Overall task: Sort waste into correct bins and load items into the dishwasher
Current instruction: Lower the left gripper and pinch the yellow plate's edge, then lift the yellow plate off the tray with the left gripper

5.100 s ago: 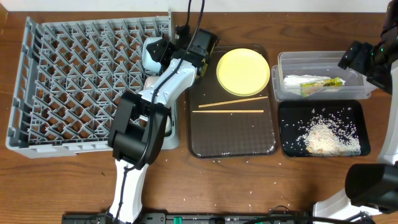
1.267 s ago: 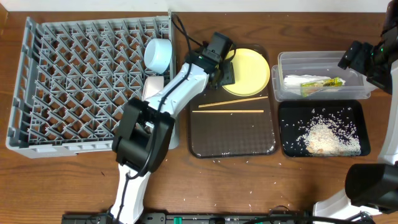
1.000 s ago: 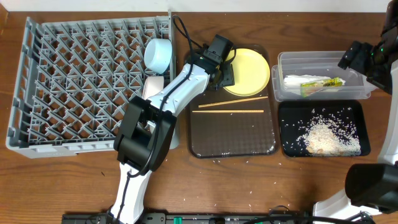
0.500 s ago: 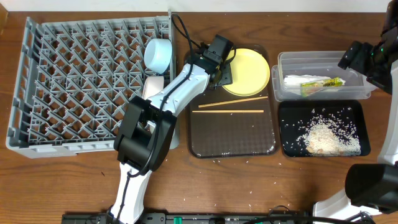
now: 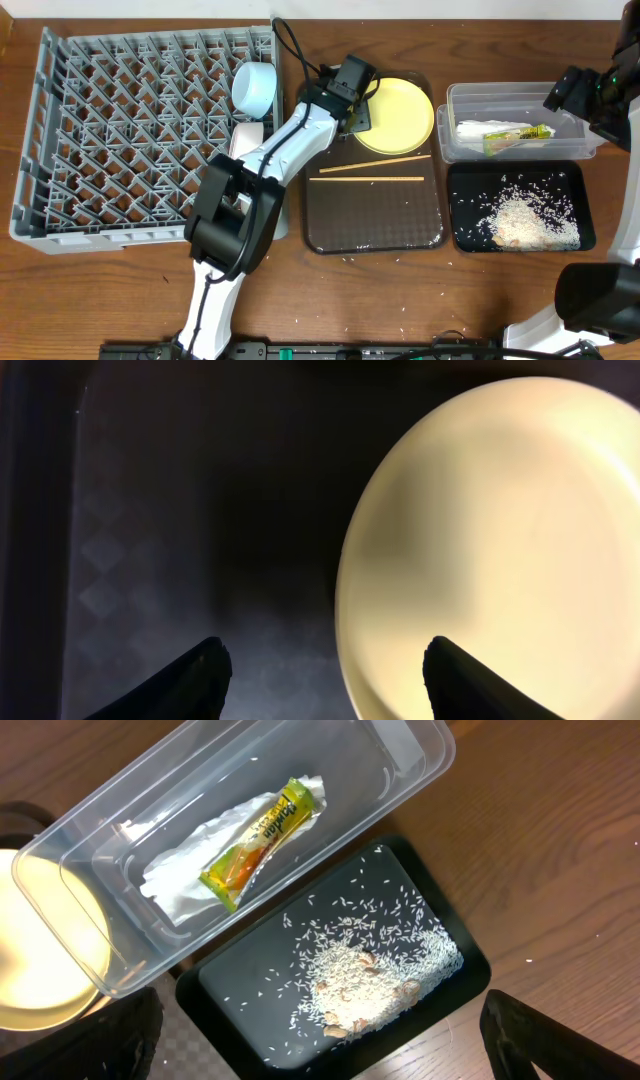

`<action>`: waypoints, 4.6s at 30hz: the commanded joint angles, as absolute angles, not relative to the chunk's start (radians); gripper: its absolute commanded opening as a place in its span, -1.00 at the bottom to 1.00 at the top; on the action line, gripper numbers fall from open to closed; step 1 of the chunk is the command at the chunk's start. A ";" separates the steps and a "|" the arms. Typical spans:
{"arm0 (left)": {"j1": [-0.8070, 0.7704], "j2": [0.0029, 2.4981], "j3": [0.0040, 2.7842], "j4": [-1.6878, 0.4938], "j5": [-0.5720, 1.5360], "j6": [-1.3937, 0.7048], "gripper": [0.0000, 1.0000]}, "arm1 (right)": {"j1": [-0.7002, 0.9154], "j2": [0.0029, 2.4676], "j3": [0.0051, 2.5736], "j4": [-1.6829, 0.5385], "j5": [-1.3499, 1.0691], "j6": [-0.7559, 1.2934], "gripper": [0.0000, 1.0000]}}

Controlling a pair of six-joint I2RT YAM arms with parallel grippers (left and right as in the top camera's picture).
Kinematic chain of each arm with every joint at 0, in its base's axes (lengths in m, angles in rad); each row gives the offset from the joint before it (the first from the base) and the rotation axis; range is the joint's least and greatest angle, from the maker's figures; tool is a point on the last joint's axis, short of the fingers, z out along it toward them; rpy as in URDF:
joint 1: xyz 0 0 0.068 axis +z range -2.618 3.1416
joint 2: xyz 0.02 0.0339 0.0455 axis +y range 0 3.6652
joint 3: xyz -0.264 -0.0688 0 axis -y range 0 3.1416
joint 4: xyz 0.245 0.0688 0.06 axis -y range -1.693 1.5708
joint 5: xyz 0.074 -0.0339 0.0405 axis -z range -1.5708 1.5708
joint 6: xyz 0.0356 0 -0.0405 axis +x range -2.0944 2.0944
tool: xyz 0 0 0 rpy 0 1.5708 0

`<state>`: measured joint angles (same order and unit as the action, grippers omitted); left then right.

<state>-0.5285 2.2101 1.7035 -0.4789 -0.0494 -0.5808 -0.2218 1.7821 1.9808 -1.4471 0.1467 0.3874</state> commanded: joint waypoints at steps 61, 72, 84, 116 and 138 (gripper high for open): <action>-0.543 2.203 1.703 -0.550 0.074 -0.581 -0.85 | -0.221 1.786 1.982 -1.448 0.153 0.404 0.99; -0.427 2.189 1.703 -0.506 0.406 -0.569 -0.85 | -0.221 1.786 1.982 -1.448 0.153 0.404 0.99; -0.356 2.151 1.703 -0.485 0.517 -0.554 -0.86 | -0.221 1.786 1.982 -1.448 0.153 0.404 0.99; -0.472 2.231 1.642 -0.458 0.249 -0.560 0.14 | -0.221 1.786 1.982 -1.448 0.153 0.404 0.98; -0.490 2.316 1.642 -0.431 0.242 -0.676 0.14 | -0.221 1.786 1.982 -1.448 0.153 0.404 0.98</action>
<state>-0.4866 2.2490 1.6516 -0.4164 0.2558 -0.6292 -0.2218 1.7821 1.9808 -1.4471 0.1467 0.3874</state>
